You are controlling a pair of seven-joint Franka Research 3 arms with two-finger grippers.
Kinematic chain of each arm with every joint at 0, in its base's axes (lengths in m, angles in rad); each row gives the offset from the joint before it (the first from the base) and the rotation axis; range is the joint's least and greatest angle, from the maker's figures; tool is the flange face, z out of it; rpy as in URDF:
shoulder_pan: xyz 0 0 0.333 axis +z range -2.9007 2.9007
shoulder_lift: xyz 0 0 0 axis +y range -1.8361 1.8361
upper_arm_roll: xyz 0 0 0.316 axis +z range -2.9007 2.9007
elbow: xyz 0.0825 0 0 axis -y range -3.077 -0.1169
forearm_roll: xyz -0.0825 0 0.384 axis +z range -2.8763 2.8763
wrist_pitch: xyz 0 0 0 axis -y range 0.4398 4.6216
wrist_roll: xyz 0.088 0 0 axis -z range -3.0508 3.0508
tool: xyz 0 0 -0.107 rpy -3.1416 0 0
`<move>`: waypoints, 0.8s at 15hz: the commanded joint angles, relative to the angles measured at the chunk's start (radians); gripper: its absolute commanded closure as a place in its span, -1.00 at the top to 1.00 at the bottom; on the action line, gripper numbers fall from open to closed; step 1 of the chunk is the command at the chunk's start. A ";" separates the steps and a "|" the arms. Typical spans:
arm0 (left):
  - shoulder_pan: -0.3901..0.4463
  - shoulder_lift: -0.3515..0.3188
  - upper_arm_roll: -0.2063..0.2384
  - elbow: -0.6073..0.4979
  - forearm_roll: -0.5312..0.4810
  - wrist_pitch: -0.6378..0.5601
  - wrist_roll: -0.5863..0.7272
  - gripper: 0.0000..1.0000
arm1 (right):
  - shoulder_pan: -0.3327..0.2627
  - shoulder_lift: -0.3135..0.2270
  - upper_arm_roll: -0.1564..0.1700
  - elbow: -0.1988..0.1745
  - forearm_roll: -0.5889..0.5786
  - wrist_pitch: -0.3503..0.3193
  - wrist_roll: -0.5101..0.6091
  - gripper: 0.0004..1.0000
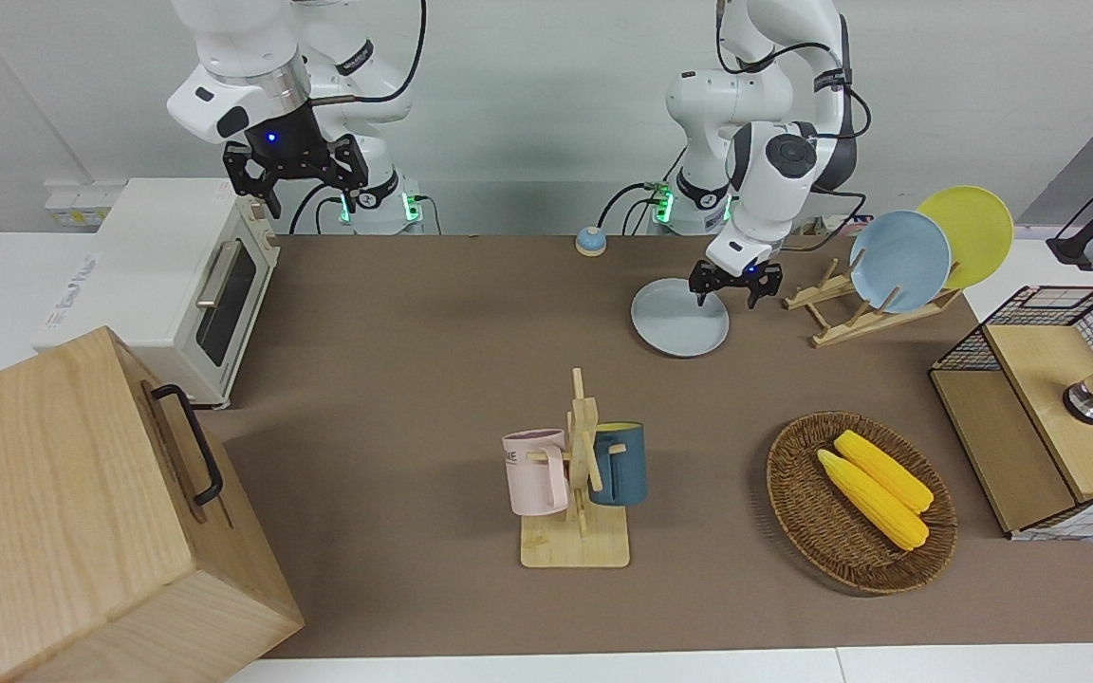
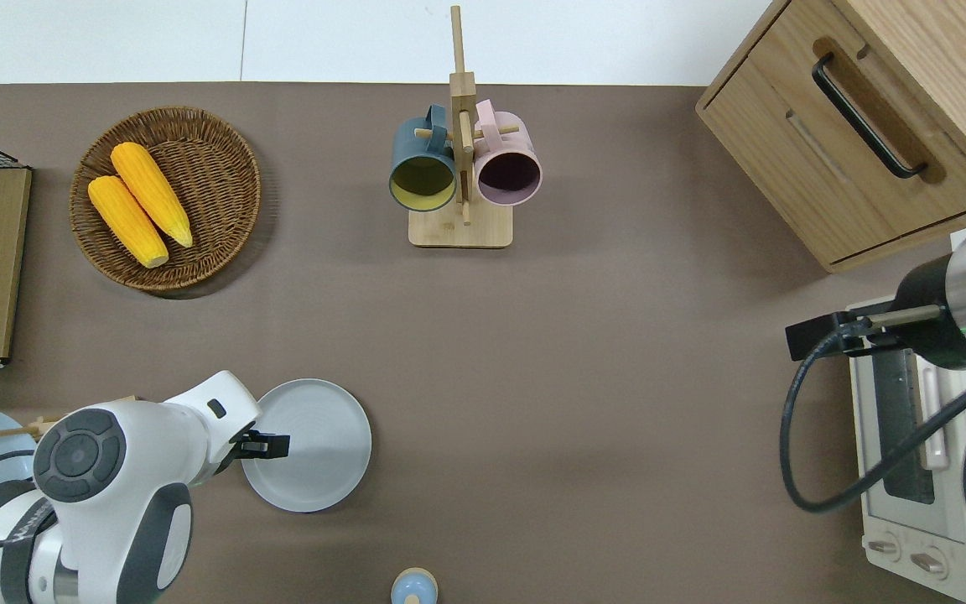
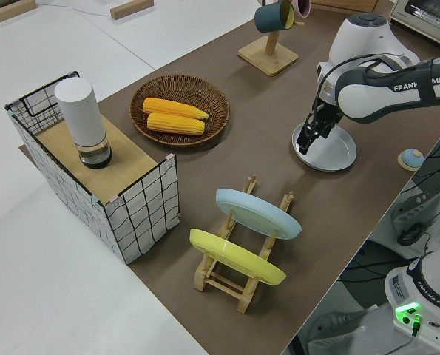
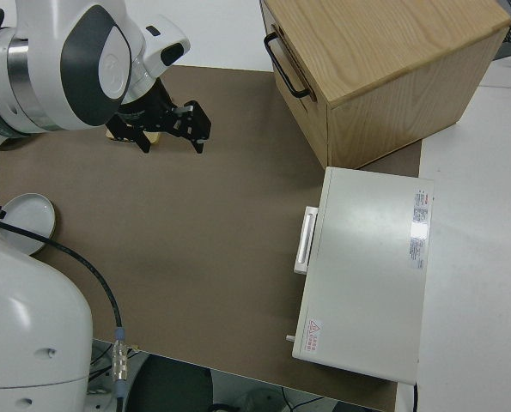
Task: Pick gray plate from table and place it on lower plate rack with left arm
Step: 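Lower the left gripper and close it on the gray plate's rim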
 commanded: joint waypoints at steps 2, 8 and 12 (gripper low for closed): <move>-0.015 0.011 0.007 -0.050 -0.013 0.082 -0.012 1.00 | -0.010 -0.002 0.006 0.006 0.010 -0.014 0.000 0.97; -0.015 0.062 0.007 -0.065 -0.014 0.145 -0.008 1.00 | -0.010 -0.002 0.006 0.006 0.010 -0.014 0.000 0.98; -0.015 0.099 0.007 -0.081 -0.016 0.208 -0.008 1.00 | -0.010 -0.002 0.006 0.006 0.010 -0.014 0.000 0.98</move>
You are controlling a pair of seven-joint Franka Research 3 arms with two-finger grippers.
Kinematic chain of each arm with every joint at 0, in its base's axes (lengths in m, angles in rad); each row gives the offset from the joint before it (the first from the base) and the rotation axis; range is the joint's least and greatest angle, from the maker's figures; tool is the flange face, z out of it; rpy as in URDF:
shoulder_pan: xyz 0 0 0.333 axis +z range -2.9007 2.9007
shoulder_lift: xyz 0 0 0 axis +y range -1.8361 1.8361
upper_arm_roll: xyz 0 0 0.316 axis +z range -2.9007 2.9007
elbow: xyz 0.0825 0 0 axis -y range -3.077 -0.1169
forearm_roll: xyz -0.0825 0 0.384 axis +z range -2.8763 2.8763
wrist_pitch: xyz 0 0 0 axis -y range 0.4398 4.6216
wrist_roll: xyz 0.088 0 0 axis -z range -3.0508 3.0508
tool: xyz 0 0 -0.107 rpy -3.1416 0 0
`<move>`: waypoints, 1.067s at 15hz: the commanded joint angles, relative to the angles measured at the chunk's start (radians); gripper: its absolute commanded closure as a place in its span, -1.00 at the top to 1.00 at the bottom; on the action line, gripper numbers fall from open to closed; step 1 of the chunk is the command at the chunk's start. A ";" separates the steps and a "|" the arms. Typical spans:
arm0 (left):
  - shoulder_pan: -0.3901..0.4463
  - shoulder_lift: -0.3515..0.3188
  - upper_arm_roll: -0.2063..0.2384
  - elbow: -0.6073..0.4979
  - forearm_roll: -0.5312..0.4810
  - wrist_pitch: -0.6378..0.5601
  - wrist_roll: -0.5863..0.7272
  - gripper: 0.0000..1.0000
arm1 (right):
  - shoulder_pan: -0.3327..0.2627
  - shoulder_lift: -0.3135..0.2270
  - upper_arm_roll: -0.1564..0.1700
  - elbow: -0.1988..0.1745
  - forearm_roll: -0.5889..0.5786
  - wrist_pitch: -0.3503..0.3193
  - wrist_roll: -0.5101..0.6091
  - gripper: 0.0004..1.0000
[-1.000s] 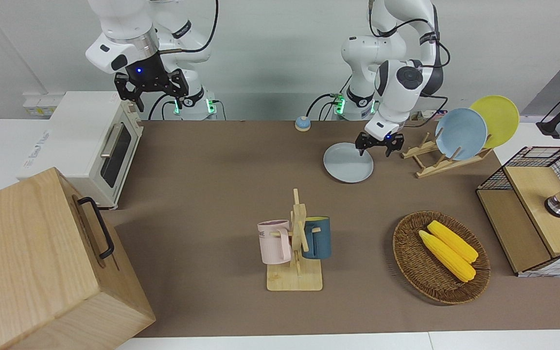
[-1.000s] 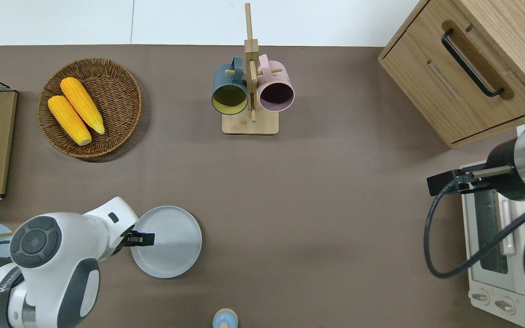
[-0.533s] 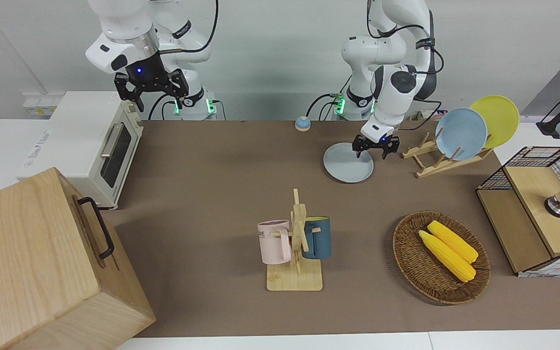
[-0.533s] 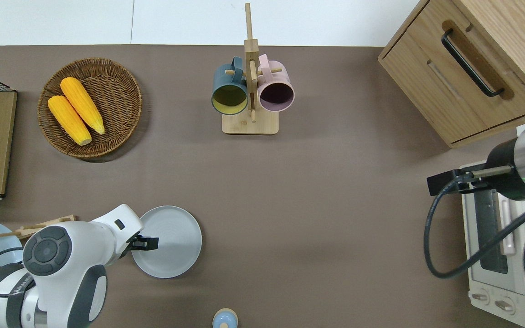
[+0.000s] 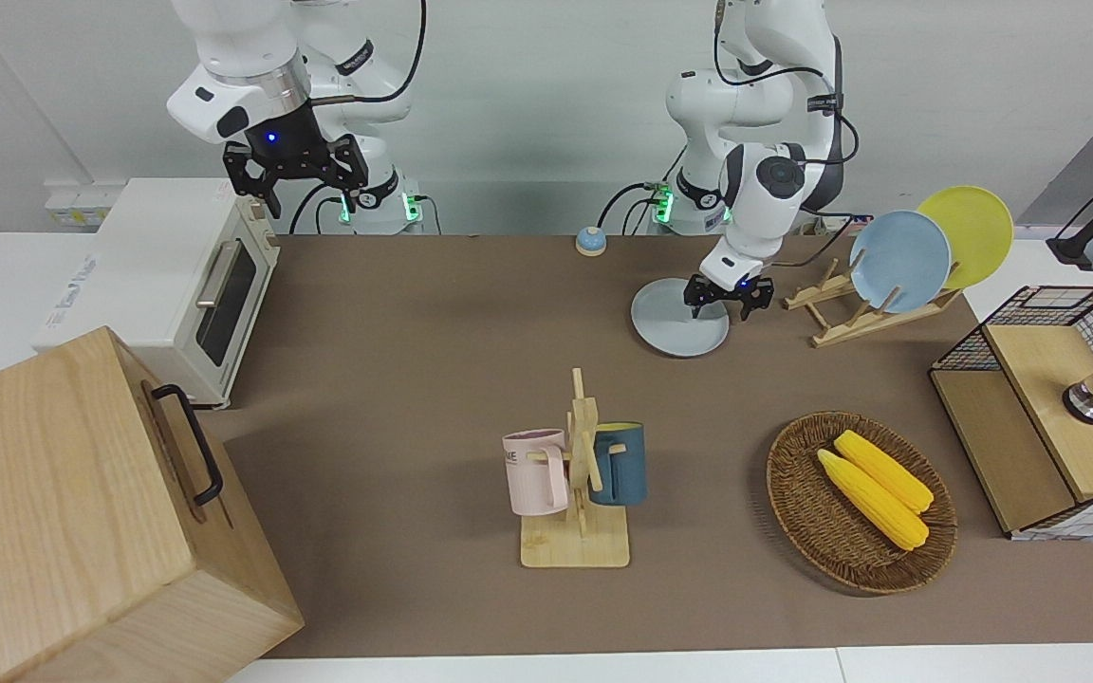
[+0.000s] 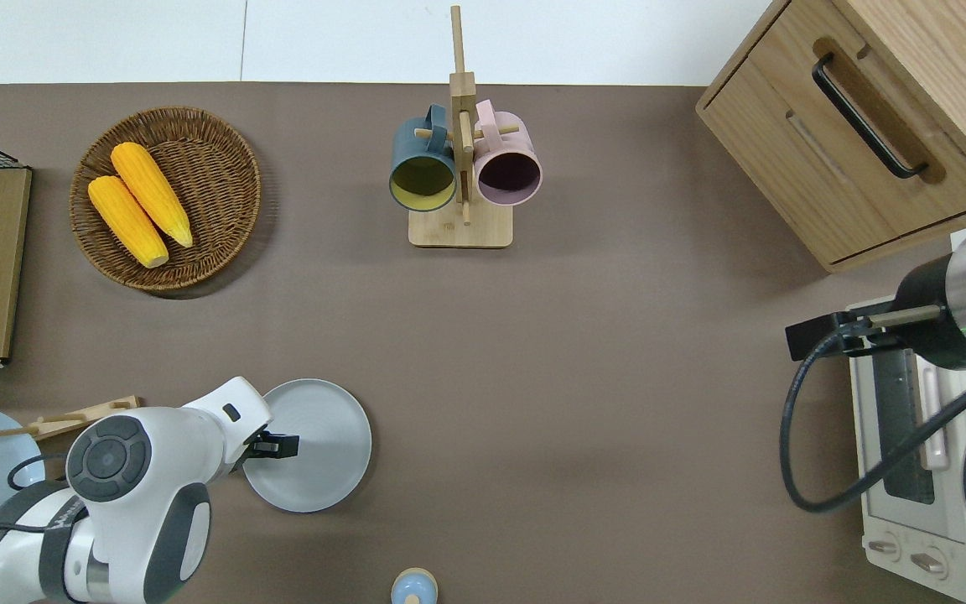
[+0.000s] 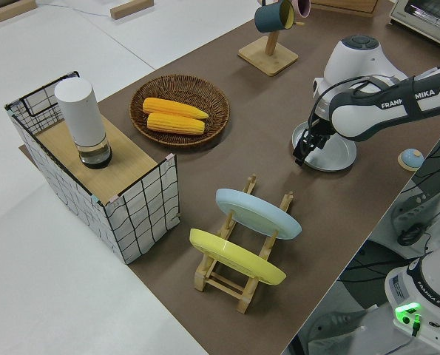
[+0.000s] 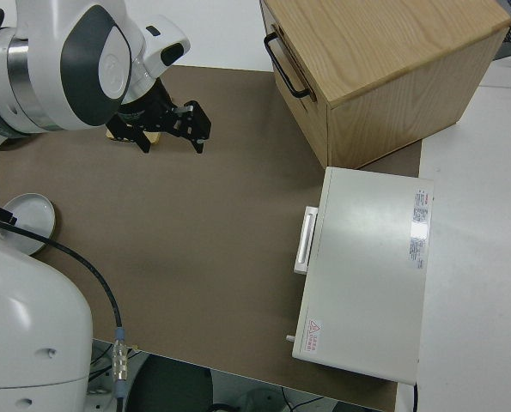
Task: Pick gray plate from table and place it on lower plate rack with left arm
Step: 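Lower the left gripper and close it on the gray plate's rim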
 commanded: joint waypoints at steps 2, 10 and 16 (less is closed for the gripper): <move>-0.015 0.032 0.007 -0.028 -0.015 0.072 -0.008 1.00 | -0.010 -0.002 0.004 0.006 0.010 -0.014 0.000 0.98; -0.015 0.047 0.007 -0.029 -0.015 0.078 -0.005 -0.18 | -0.010 -0.002 0.006 0.006 0.010 -0.014 0.000 0.97; -0.021 0.047 0.007 -0.028 -0.015 0.075 -0.002 -1.00 | -0.010 -0.002 0.006 0.006 0.010 -0.014 -0.001 0.98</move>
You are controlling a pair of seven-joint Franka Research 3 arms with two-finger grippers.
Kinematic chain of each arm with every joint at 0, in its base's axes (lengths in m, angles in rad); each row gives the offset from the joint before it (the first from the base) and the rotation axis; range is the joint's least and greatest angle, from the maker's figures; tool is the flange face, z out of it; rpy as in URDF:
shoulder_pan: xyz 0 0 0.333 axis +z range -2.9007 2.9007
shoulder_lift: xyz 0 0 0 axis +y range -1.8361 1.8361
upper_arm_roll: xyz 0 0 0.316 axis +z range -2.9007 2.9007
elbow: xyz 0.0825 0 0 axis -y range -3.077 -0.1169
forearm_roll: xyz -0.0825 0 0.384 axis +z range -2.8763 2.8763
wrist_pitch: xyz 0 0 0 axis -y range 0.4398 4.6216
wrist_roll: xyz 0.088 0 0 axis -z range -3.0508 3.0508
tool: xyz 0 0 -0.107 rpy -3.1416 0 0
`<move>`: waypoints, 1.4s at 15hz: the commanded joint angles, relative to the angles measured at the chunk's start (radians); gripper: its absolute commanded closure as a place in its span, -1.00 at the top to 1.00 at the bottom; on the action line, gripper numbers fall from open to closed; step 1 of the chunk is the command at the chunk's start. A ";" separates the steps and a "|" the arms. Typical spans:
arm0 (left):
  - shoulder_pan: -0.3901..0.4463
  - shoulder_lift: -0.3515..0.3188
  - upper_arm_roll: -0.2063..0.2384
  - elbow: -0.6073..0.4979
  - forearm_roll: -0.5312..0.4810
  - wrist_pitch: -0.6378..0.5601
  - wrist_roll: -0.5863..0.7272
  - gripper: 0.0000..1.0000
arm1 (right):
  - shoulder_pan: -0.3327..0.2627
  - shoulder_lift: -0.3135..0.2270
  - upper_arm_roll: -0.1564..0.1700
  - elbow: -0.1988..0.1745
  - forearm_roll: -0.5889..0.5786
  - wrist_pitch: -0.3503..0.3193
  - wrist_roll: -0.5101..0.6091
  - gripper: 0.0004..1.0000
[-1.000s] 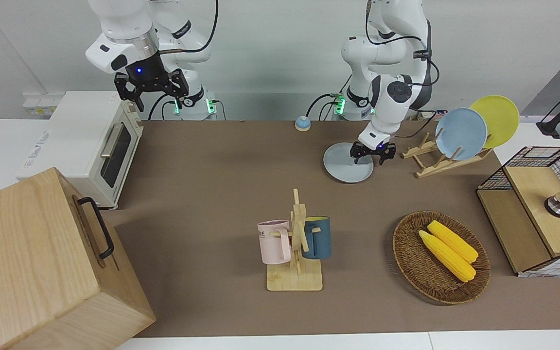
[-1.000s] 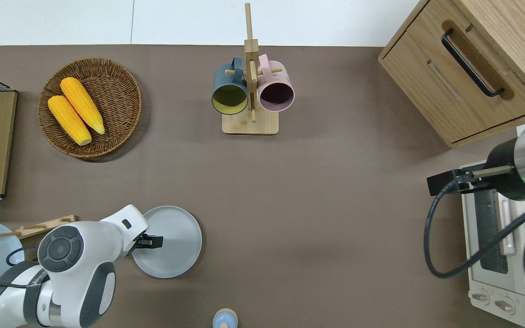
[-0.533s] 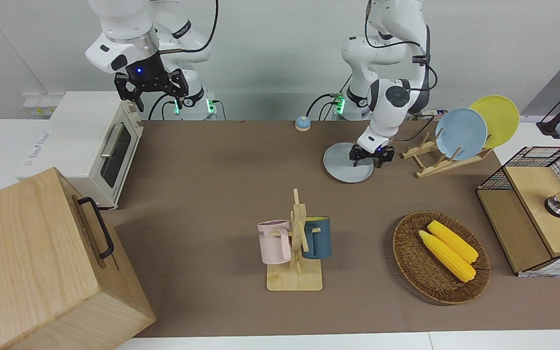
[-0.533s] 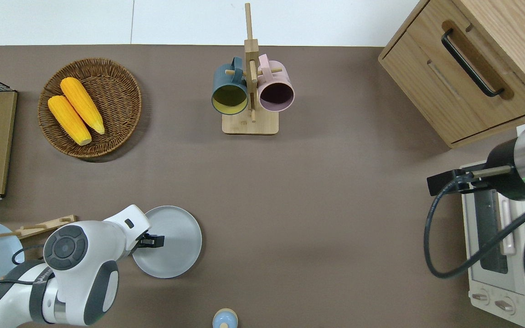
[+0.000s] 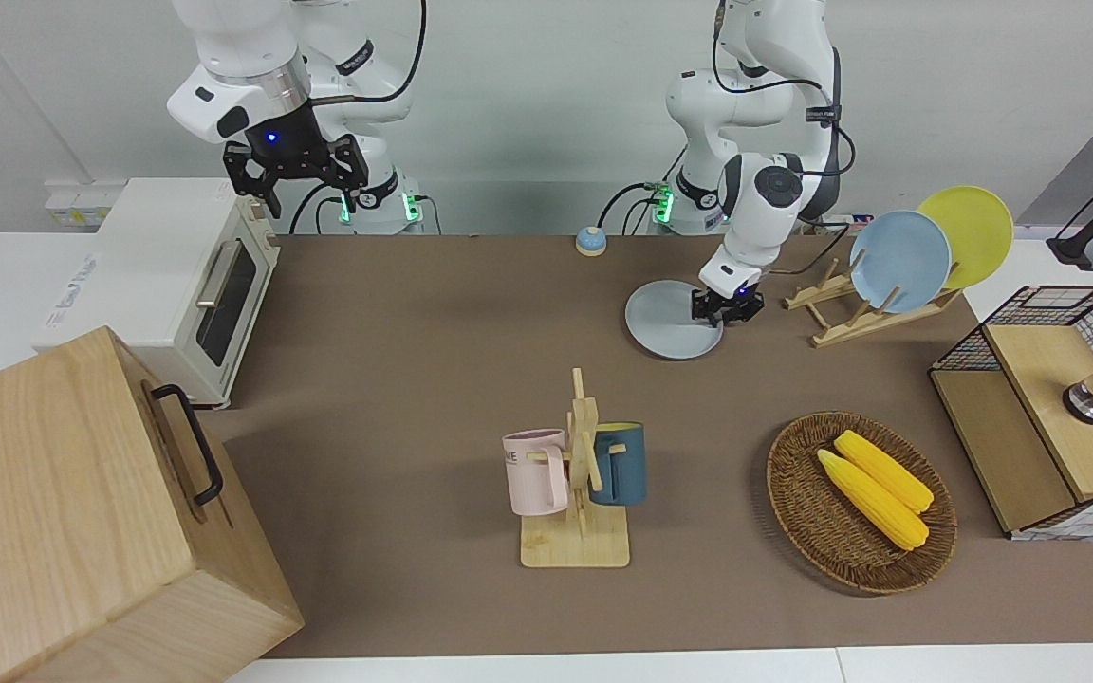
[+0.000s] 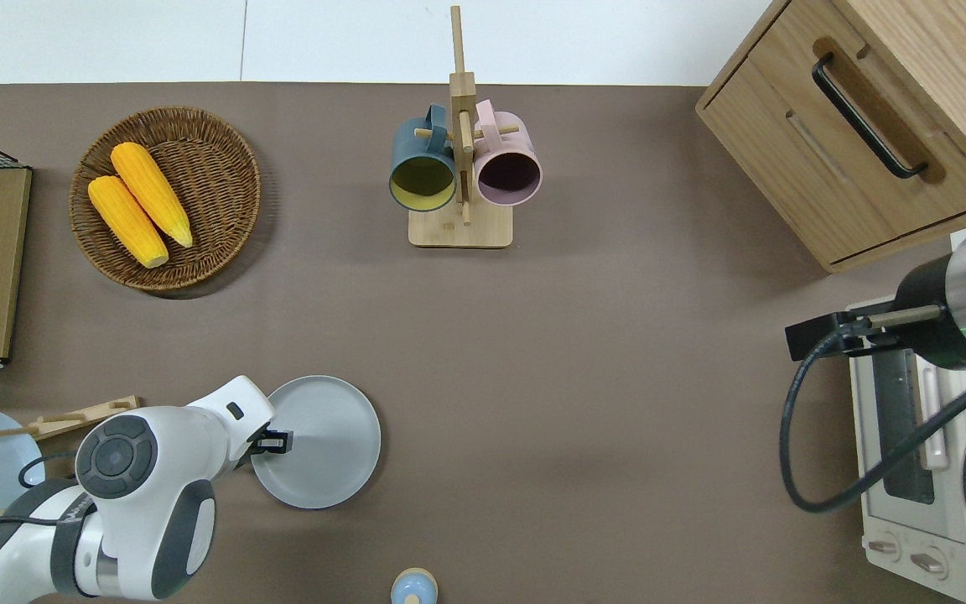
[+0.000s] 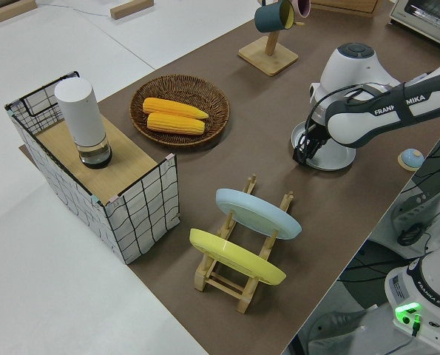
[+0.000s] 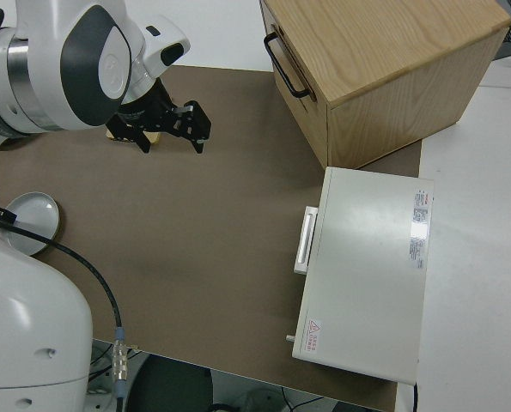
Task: Pick gray plate from table and place it on lower plate rack with left arm
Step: 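Lower the left gripper and close it on the gray plate's rim, then lift the gray plate and tilt it upright with the left gripper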
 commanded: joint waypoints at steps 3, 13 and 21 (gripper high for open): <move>-0.019 0.007 0.003 -0.017 -0.013 0.011 0.003 -1.00 | -0.010 -0.002 0.006 0.006 0.010 -0.014 0.000 0.97; -0.016 -0.041 0.011 0.090 -0.020 -0.217 0.004 -1.00 | -0.010 -0.002 0.006 0.006 0.010 -0.014 0.000 0.98; -0.010 -0.083 0.019 0.246 -0.020 -0.456 -0.010 -1.00 | -0.010 -0.002 0.006 0.006 0.010 -0.014 0.000 0.97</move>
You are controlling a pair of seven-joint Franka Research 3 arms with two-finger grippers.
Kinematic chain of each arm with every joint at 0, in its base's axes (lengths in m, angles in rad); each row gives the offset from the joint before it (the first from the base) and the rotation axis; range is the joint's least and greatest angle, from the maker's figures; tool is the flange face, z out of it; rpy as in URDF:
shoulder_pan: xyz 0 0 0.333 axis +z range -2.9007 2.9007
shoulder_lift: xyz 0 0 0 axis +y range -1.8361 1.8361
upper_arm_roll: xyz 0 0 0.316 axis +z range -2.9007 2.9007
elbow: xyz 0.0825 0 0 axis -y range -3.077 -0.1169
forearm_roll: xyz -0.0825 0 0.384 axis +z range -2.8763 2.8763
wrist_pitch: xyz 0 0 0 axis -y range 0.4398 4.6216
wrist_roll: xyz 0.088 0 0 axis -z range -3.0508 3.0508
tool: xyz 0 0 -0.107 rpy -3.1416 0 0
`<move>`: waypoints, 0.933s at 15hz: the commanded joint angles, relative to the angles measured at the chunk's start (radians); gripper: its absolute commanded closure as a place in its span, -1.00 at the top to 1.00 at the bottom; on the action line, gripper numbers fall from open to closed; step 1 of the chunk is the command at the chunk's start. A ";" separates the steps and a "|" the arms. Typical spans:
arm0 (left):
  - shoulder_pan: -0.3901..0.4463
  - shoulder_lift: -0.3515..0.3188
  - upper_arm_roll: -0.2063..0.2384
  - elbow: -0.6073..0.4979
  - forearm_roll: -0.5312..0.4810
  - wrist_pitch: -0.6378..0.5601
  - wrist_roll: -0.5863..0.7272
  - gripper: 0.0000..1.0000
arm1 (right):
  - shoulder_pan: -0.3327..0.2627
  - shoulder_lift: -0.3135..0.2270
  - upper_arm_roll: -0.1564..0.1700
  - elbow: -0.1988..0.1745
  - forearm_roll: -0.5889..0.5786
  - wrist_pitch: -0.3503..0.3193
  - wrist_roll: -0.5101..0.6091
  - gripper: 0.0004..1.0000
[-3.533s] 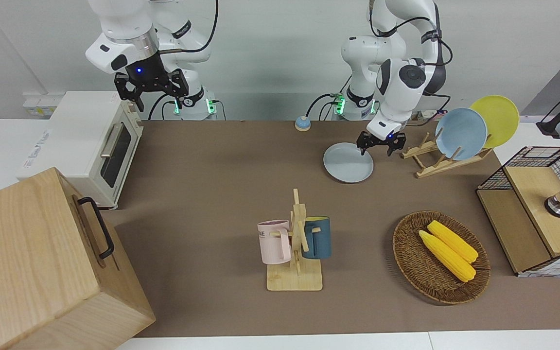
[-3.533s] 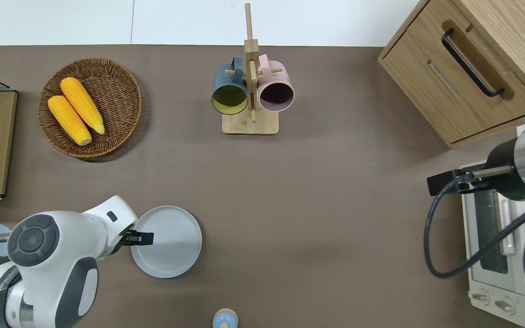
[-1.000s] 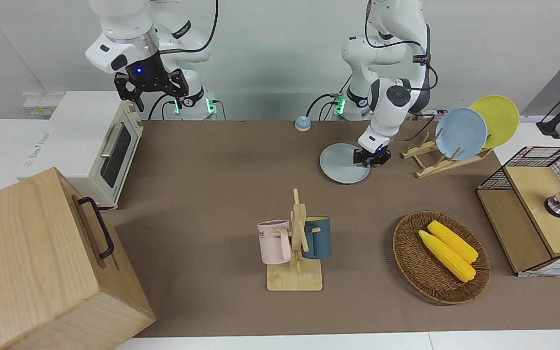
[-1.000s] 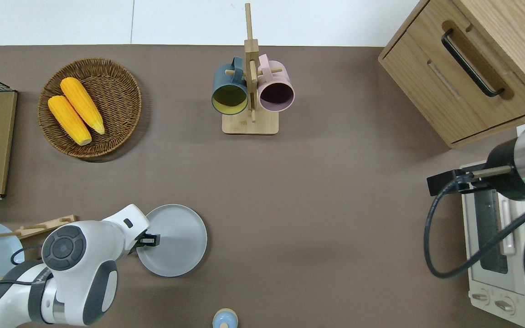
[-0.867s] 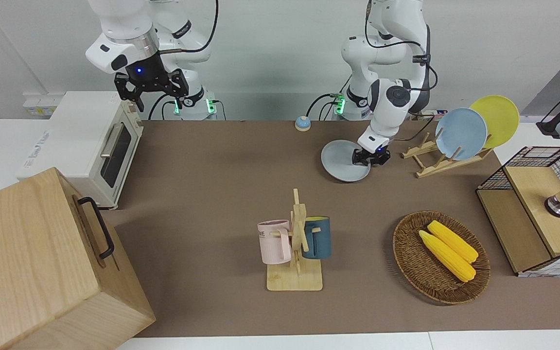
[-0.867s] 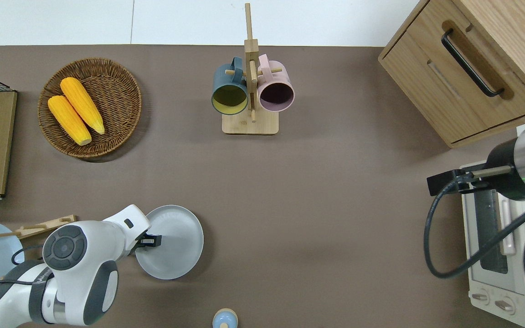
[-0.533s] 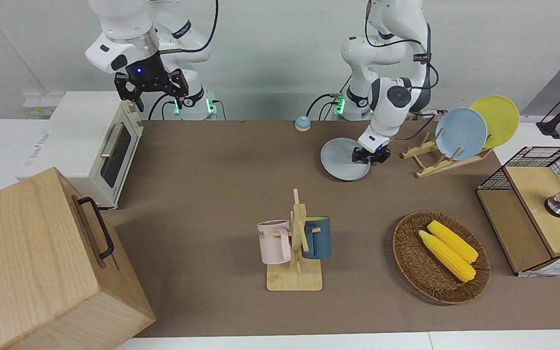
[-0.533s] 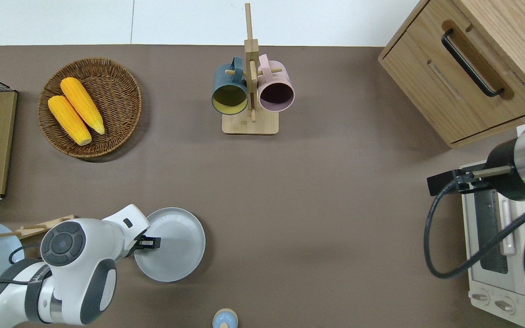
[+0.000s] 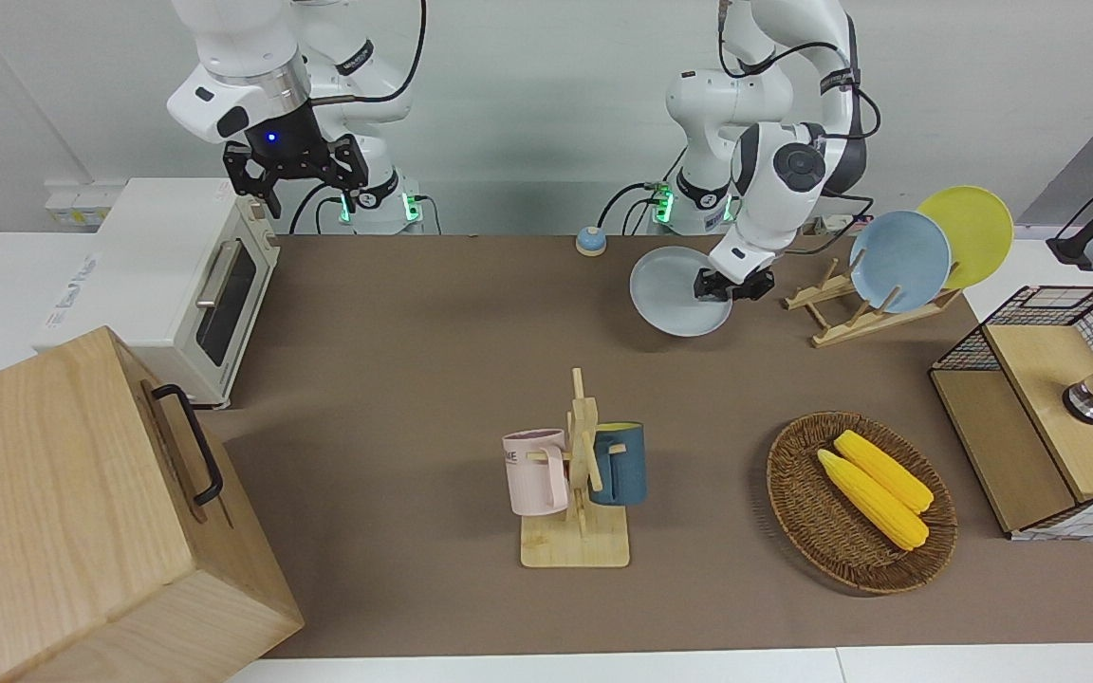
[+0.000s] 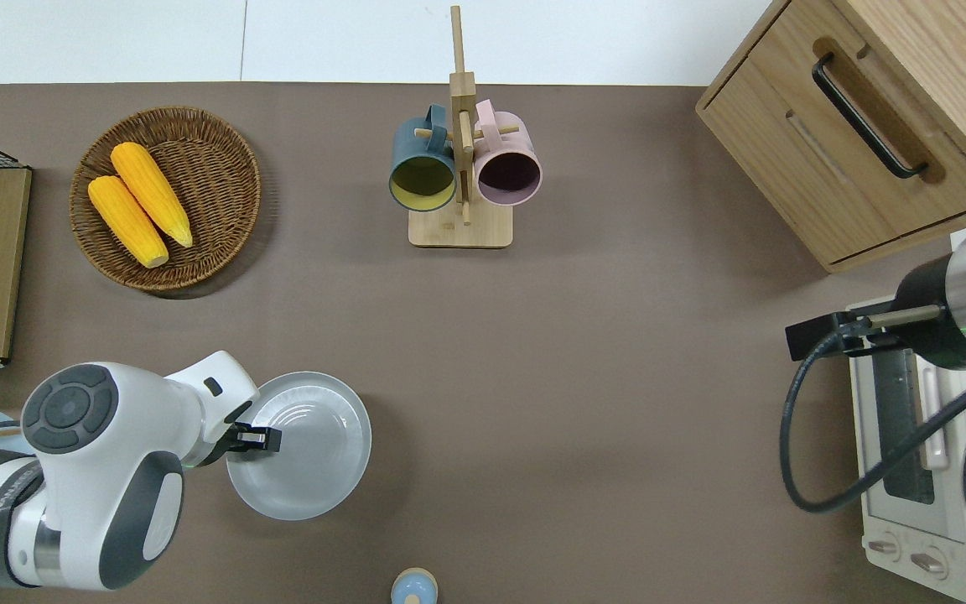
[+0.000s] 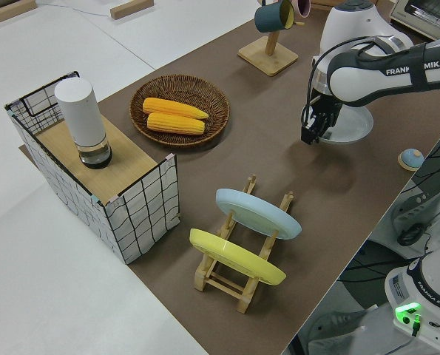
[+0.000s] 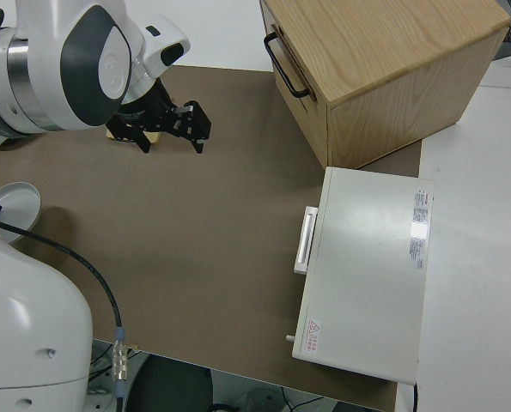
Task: Pick gray plate from table and place it on lower plate rack with left arm
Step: 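Lift the gray plate and tilt it upright with the left gripper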
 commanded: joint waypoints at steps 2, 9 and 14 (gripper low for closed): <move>-0.007 -0.019 0.017 0.095 -0.013 -0.125 -0.008 -1.00 | -0.010 -0.002 0.006 0.006 0.010 -0.014 0.000 0.98; 0.002 -0.049 0.054 0.258 0.033 -0.340 -0.005 -1.00 | -0.010 -0.002 0.006 0.006 0.010 -0.014 0.000 0.97; 0.002 -0.075 0.109 0.284 0.064 -0.383 0.023 -1.00 | -0.010 -0.002 0.006 0.006 0.010 -0.014 0.000 0.98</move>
